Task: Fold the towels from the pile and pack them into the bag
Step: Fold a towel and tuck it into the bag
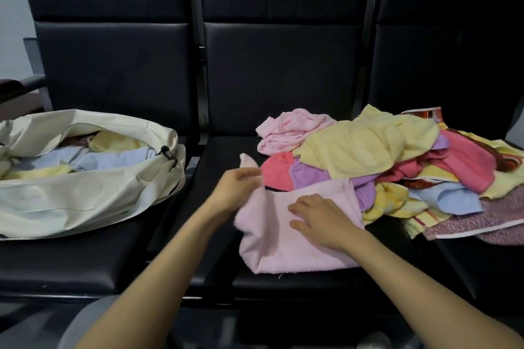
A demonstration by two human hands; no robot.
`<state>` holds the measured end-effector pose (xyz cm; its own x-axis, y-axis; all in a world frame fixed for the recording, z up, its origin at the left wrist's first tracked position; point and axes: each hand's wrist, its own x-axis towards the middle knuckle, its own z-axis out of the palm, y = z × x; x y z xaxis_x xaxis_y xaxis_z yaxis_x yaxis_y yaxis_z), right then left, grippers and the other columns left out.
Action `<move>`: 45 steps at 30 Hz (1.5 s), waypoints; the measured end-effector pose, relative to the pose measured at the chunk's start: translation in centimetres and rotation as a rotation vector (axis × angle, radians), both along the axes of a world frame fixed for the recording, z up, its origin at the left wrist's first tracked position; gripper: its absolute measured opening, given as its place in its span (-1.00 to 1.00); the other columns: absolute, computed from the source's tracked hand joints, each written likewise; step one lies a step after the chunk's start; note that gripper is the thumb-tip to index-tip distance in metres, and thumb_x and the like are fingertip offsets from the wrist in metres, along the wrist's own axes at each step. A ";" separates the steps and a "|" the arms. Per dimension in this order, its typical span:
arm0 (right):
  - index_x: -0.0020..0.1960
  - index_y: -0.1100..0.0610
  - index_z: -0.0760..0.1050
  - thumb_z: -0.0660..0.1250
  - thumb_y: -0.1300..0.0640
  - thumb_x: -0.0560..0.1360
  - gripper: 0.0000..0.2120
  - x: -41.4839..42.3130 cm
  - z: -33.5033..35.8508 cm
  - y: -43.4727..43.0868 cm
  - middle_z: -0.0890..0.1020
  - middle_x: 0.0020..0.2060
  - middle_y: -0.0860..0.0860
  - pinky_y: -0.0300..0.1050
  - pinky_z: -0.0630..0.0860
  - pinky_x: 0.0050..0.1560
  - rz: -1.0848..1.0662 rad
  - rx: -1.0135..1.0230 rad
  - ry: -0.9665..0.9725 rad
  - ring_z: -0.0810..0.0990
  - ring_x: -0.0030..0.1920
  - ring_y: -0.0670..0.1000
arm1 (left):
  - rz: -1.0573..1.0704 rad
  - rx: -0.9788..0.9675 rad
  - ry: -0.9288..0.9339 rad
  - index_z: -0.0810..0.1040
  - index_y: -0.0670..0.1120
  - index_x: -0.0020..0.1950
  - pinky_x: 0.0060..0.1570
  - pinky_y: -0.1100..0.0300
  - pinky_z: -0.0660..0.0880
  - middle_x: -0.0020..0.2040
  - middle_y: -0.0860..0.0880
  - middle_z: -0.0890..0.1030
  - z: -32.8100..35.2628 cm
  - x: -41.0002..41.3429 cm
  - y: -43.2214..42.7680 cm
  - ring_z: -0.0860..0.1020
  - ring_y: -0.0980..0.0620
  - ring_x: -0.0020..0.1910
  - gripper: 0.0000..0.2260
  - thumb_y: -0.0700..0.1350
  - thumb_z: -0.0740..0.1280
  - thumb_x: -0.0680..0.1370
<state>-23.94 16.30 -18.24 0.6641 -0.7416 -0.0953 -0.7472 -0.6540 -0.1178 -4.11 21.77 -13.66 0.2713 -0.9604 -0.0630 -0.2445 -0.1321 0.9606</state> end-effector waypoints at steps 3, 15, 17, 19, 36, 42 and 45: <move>0.23 0.07 0.50 0.10 0.06 0.62 -0.72 -1.7 1.0 -1.3 0.52 0.17 0.04 -0.05 0.41 0.01 -0.124 -0.012 -0.083 0.45 0.22 0.08 | -0.145 -0.017 -0.069 0.46 -0.12 0.37 -0.31 0.35 0.45 -0.06 0.05 0.58 -0.6 -4.1 -0.8 0.50 0.11 -0.25 -0.65 -0.22 0.29 0.58; 0.17 0.20 0.47 -0.04 0.15 0.60 -0.65 -5.9 1.2 -2.8 0.58 0.10 0.16 0.01 0.49 -0.05 -0.382 0.022 -0.213 0.56 0.05 0.17 | -0.242 0.103 -0.736 0.41 -0.16 0.29 -0.09 0.08 0.47 0.21 -0.12 0.52 -2.8 -8.4 -1.9 0.56 -0.12 0.01 -0.75 -0.18 0.11 0.63; 0.28 0.26 0.37 -0.34 0.04 0.57 -0.38 -5.6 1.5 -2.1 0.53 0.16 0.19 0.00 0.46 -0.04 -0.367 0.011 -0.223 0.54 0.09 0.17 | -0.166 0.155 -0.905 0.33 -0.18 0.27 -0.18 0.05 0.37 0.21 -0.14 0.44 -2.9 -7.7 -1.7 0.53 -0.20 0.04 -0.76 -0.14 0.13 0.63; 0.29 0.20 0.36 -0.23 -0.13 0.63 -0.43 -5.4 1.6 -1.8 0.54 0.16 0.13 -0.03 0.43 -0.05 -0.363 -0.037 -0.140 0.53 0.13 0.15 | -0.100 0.204 -0.873 0.28 -0.20 0.25 -0.19 0.07 0.33 0.21 -0.13 0.40 -2.8 -7.1 -1.4 0.52 -0.20 0.05 -0.71 -0.08 0.21 0.61; 0.27 0.13 0.38 0.19 0.02 0.60 -0.70 -7.1 2.0 -1.3 0.56 0.13 0.12 -0.08 0.39 -0.11 -0.482 0.065 -0.213 0.53 0.12 0.16 | -0.088 0.392 0.012 0.54 -0.15 -0.06 -0.51 0.38 0.32 -0.13 0.00 0.60 -4.1 -5.4 -1.2 0.50 0.13 -0.30 -0.64 0.06 0.54 0.35; 0.27 0.21 0.36 0.20 0.04 0.61 -0.68 -6.5 2.0 -1.3 0.53 0.14 0.17 -0.09 0.39 -0.08 -0.486 0.115 -0.244 0.51 0.11 0.17 | -0.027 0.207 0.100 0.60 -0.17 0.00 -0.12 0.16 0.59 -0.02 -0.09 0.67 -3.9 -6.4 -0.4 0.64 0.00 -0.09 -0.78 -0.10 0.47 0.42; 0.24 0.21 0.37 0.18 0.04 0.61 -0.70 -6.1 2.2 -1.2 0.55 0.08 0.15 -0.09 0.42 -0.08 -0.493 0.136 -0.256 0.53 0.08 0.15 | -0.077 0.063 0.168 0.57 -0.06 0.04 0.04 0.02 0.57 0.02 -0.08 0.65 -2.0 -7.1 0.3 0.63 -0.02 -0.01 -0.84 -0.11 0.29 0.49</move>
